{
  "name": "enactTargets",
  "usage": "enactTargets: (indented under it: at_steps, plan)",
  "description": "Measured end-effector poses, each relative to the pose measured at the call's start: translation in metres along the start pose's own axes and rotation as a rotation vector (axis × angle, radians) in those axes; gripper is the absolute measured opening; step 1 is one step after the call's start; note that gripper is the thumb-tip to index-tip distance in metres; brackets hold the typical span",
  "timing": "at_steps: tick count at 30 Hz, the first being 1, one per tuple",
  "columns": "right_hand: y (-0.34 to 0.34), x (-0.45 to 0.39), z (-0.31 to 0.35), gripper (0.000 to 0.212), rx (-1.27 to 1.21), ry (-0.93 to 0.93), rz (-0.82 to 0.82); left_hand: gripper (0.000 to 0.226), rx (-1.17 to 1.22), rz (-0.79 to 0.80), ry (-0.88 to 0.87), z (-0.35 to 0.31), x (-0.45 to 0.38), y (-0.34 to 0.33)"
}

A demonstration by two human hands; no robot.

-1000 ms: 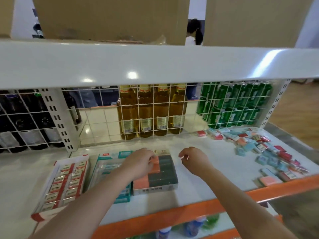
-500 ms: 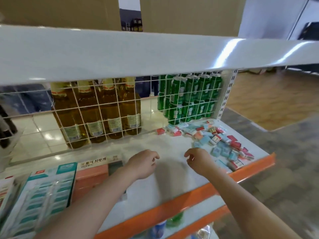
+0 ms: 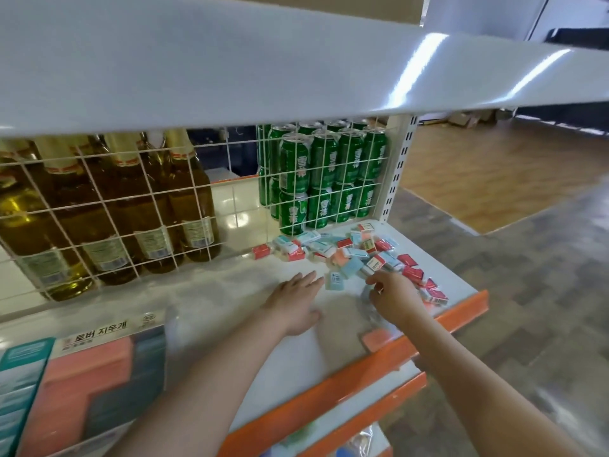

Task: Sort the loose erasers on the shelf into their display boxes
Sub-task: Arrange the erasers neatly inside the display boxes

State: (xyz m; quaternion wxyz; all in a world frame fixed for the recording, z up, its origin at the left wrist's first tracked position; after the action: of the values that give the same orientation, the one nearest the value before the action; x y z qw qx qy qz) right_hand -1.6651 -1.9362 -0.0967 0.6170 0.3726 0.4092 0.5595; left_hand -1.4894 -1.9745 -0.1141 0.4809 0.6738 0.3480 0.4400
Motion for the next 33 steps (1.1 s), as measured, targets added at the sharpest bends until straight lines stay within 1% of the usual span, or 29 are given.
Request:
enactTargets:
  at_steps: [2, 8, 12, 18, 21, 24, 27, 31, 33]
  plan:
    - [0.002, 0.001, -0.006, 0.035, 0.014, -0.007, 0.017, 0.069, -0.020, 0.012, 0.003, -0.010, -0.008, -0.001]
    - [-0.003, -0.001, -0.019, 0.020, 0.100, -0.042, 0.111, 0.066, -0.037, 0.036, -0.004, -0.029, -0.026, -0.006]
    - [-0.007, -0.004, -0.021, 0.018, 0.079, -0.035, 0.120, 0.061, -0.083, 0.034, -0.004, -0.031, -0.031, -0.008]
    - [-0.010, -0.009, -0.011, 0.026, 0.071, -0.005, 0.091, 0.045, -0.026, -0.057, -0.014, -0.013, -0.028, 0.001]
    - [-0.016, -0.010, 0.001, 0.025, 0.033, 0.037, 0.083, 0.038, 0.029, -0.133, 0.024, 0.007, -0.022, 0.001]
    - [-0.025, -0.012, 0.016, 0.021, 0.005, 0.096, 0.080, 0.027, 0.076, -0.213, 0.079, 0.027, -0.015, 0.002]
    - [-0.032, -0.014, 0.028, 0.022, -0.015, 0.133, 0.101, 0.025, 0.082, -0.212, 0.120, 0.037, -0.007, 0.004]
    - [-0.034, -0.011, 0.032, 0.022, -0.009, 0.103, 0.103, 0.022, 0.149, -0.226, 0.173, 0.041, -0.003, 0.005]
    - [-0.034, -0.009, 0.032, 0.024, 0.009, 0.089, 0.092, 0.021, 0.136, -0.228, 0.182, 0.040, -0.002, 0.004]
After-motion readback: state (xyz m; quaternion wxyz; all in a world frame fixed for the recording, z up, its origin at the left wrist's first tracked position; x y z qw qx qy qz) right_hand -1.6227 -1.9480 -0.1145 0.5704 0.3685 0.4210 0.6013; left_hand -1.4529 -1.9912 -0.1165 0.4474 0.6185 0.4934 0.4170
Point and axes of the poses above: each hand's wrist, its own x-axis away from the middle knuckle, its own y-axis out of the back of the hand, z = x × y, the point moved 3 cm from there along -x, towards the middle knuckle, and after that the axes turned 14 degrees about y, right-handed, at the moved point
